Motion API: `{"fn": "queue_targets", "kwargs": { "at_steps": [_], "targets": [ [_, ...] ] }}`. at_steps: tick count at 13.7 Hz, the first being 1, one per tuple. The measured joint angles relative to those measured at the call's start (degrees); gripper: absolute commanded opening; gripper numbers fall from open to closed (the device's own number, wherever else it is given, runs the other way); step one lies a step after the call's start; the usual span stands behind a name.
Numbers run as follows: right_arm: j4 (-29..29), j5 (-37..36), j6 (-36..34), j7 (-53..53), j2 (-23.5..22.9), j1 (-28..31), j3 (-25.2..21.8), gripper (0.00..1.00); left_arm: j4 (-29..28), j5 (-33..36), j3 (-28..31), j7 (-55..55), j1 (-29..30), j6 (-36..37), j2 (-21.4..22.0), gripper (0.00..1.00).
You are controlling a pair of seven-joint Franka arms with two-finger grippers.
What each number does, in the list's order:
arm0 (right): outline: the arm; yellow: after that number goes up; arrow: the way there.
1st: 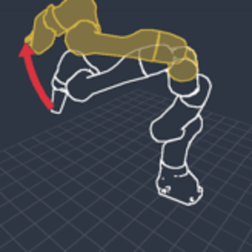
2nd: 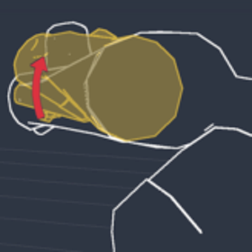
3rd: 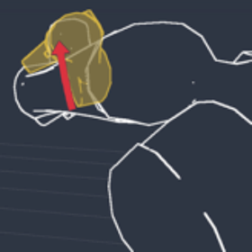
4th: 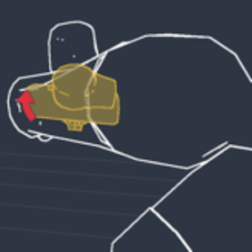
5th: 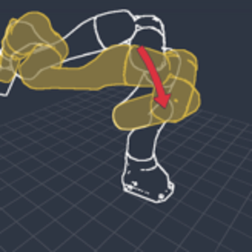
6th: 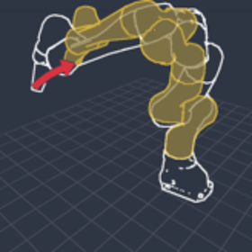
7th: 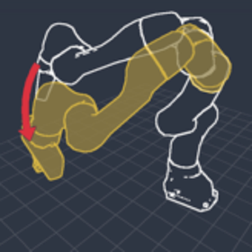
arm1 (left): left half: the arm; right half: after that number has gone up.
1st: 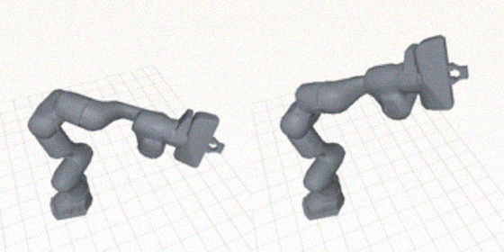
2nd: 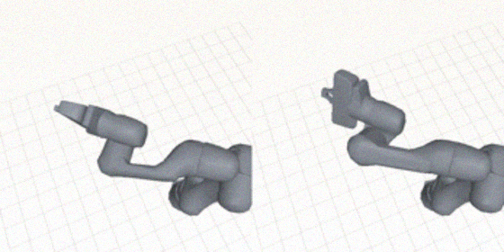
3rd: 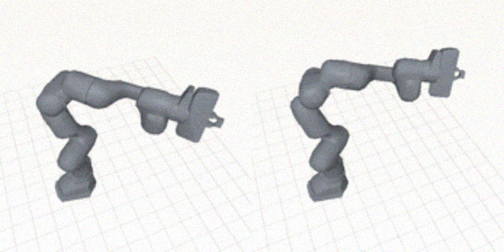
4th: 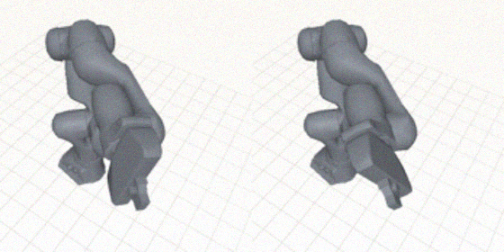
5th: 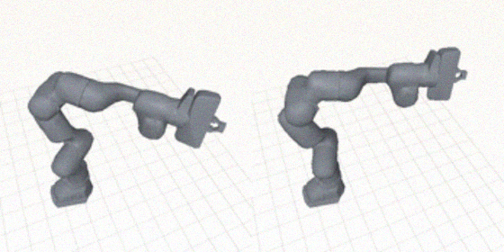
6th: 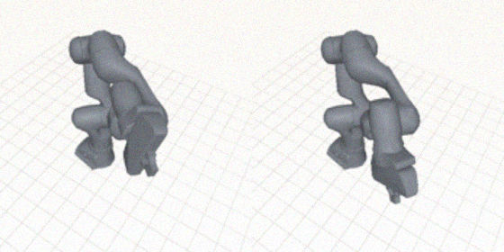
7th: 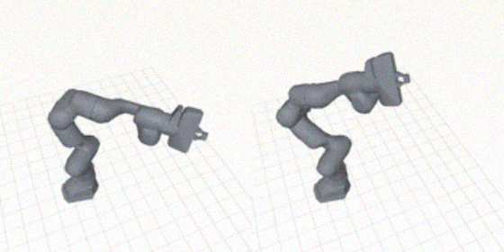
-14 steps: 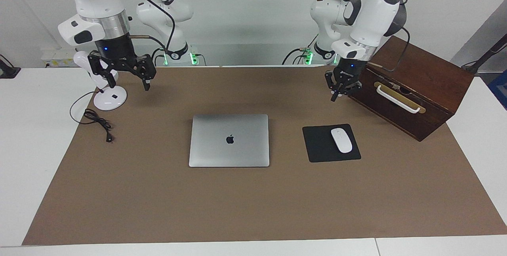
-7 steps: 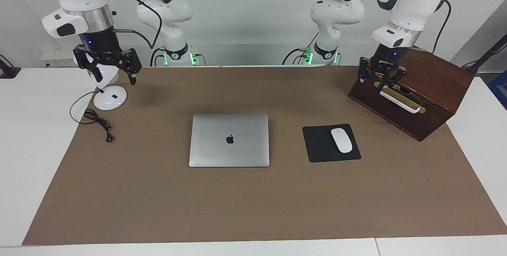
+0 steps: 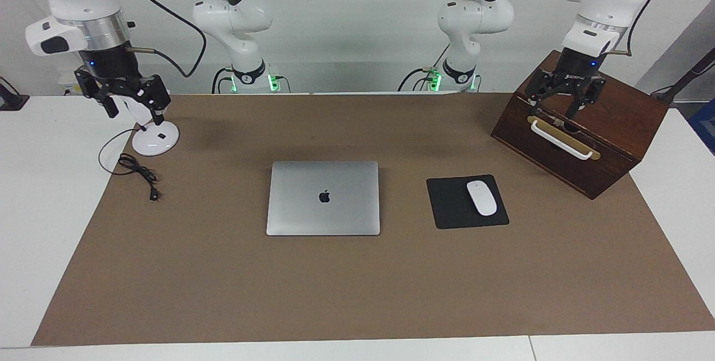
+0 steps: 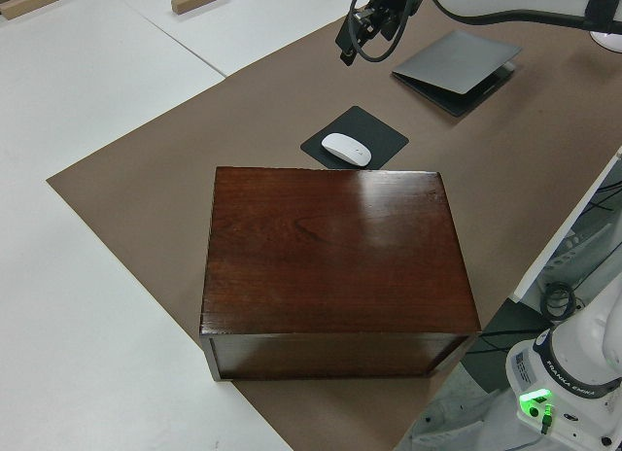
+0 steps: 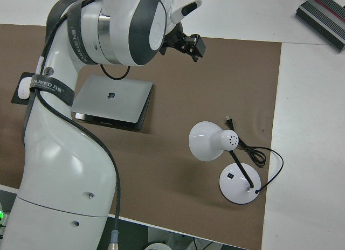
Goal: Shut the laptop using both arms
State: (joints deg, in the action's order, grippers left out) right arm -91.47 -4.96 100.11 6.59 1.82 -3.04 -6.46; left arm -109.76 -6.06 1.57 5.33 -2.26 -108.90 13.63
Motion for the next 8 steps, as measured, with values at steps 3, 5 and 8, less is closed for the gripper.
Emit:
{"fn": "queue_targets", "kwargs": {
  "at_steps": [3,5,8],
  "targets": [
    [0.0,0.0,0.1,-1.0,0.0,0.2,0.0,1.0,8.5,1.1,0.0,-0.5,0.6,6.8,-3.5,1.0],
    [0.0,0.0,0.0,-2.4,0.0,0.2,0.0,1.0,11.2,1.1,0.0,-1.4,0.6,8.5,-5.3,1.0],
    [-0.2,0.6,0.0,-3.4,0.0,3.1,2.4,1.0,11.9,1.1,-0.3,-3.4,0.5,10.0,-6.2,1.0]
  ]
}}
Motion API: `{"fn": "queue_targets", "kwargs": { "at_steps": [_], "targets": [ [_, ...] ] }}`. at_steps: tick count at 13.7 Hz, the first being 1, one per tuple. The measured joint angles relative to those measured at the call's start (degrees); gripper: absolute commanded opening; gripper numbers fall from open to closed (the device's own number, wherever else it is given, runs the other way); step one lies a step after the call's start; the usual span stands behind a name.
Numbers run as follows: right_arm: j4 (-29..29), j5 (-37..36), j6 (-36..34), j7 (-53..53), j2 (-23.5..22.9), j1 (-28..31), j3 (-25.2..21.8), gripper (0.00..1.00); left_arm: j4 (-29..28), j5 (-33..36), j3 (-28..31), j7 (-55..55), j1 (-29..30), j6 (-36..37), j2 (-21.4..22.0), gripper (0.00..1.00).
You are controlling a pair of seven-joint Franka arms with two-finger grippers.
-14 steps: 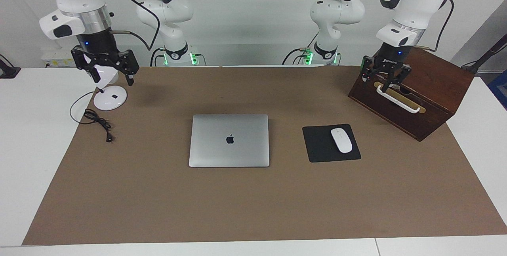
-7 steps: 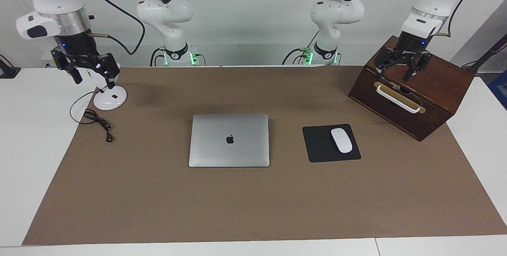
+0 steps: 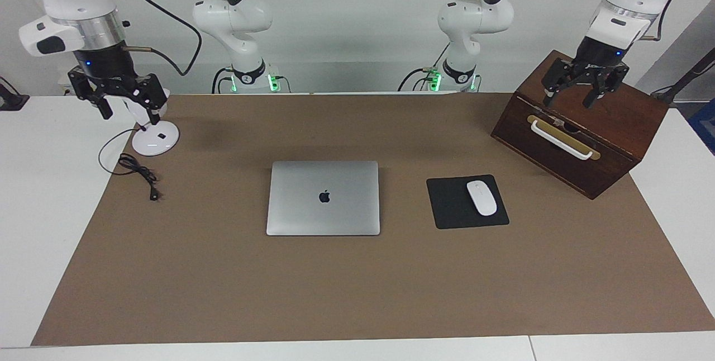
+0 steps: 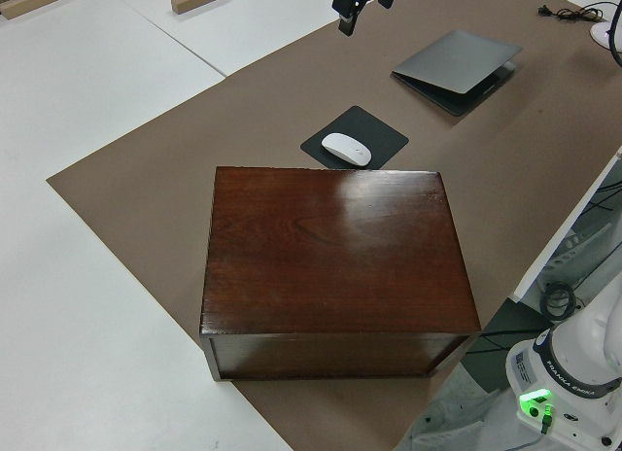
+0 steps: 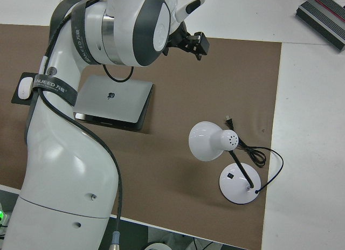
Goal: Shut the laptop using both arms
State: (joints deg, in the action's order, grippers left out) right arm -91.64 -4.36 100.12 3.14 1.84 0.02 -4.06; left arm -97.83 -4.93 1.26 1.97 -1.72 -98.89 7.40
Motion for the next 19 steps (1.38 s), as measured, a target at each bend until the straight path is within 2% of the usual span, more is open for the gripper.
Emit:
{"fn": "queue_targets", "kwargs": {
  "at_steps": [2,3,10,14,19],
  "targets": [
    [-0.1,1.1,-1.0,-0.2,0.0,4.1,4.2,1.0,0.0,0.3,-0.2,-0.7,0.0,2.0,0.0,1.0],
    [-0.1,1.2,-1.9,-0.2,0.0,4.5,4.8,1.0,0.0,1.0,-0.3,-0.8,0.0,3.2,0.0,1.0],
    [-0.1,1.5,-6.6,-0.2,0.3,4.6,5.9,1.0,0.8,3.0,-0.6,-0.9,0.0,6.3,0.0,1.0],
    [-0.1,1.5,-11.3,-0.2,0.6,4.6,7.1,1.0,0.8,3.0,-0.6,-0.9,0.0,6.6,0.0,1.0],
    [-0.1,1.9,-13.5,-0.2,0.7,4.6,7.2,1.0,0.8,3.0,-0.7,-0.9,0.0,6.7,0.0,1.0]
  ]
}}
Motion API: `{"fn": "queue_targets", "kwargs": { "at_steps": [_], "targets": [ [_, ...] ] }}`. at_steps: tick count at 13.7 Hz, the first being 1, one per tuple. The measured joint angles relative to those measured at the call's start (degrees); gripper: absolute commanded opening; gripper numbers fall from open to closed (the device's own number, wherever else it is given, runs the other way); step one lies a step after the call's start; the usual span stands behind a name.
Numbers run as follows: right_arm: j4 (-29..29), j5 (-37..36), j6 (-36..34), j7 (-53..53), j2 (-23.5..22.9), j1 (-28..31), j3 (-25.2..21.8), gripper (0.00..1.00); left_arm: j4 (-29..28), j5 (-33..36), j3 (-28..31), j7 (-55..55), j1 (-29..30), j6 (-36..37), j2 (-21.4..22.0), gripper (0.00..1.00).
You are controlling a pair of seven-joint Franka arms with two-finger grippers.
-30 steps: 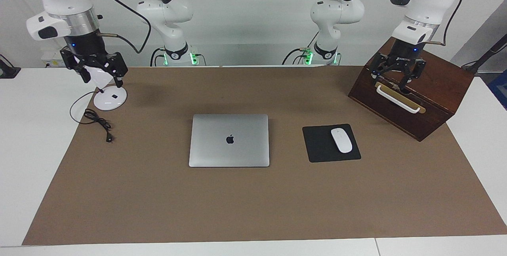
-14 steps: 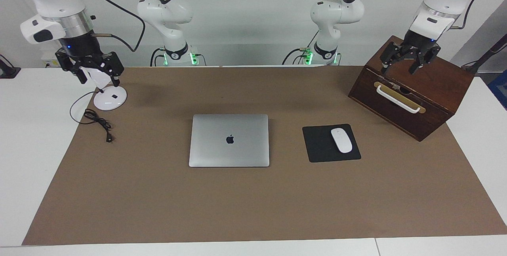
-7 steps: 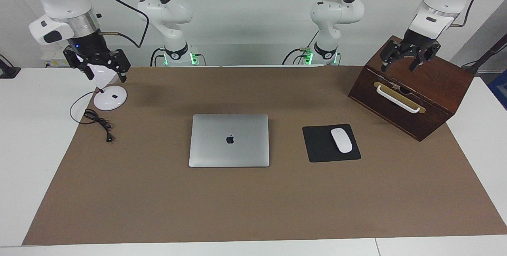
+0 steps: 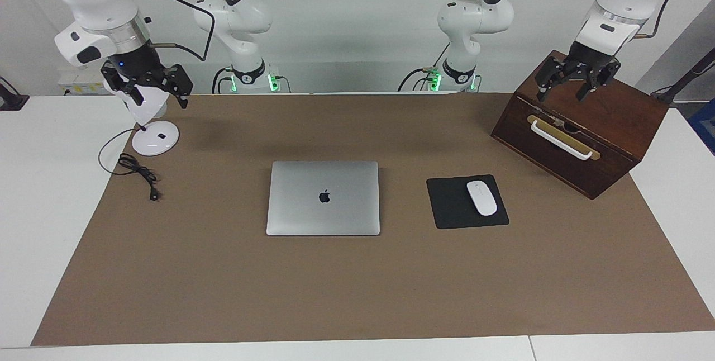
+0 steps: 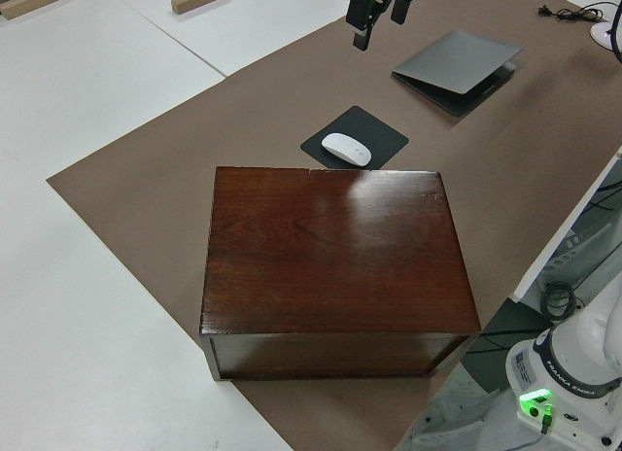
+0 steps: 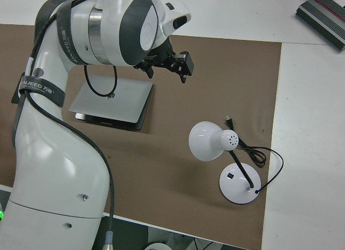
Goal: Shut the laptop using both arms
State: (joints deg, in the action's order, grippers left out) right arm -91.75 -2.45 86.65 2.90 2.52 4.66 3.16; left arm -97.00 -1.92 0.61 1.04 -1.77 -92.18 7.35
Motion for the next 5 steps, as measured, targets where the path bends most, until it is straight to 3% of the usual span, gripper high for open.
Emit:
{"fn": "queue_targets", "kwargs": {
  "at_steps": [5],
  "targets": [
    [0.0,0.2,-0.7,0.0,0.0,0.0,0.1,1.0,0.0,0.1,0.1,-0.1,0.0,0.1,0.0,1.0]
  ]
}}
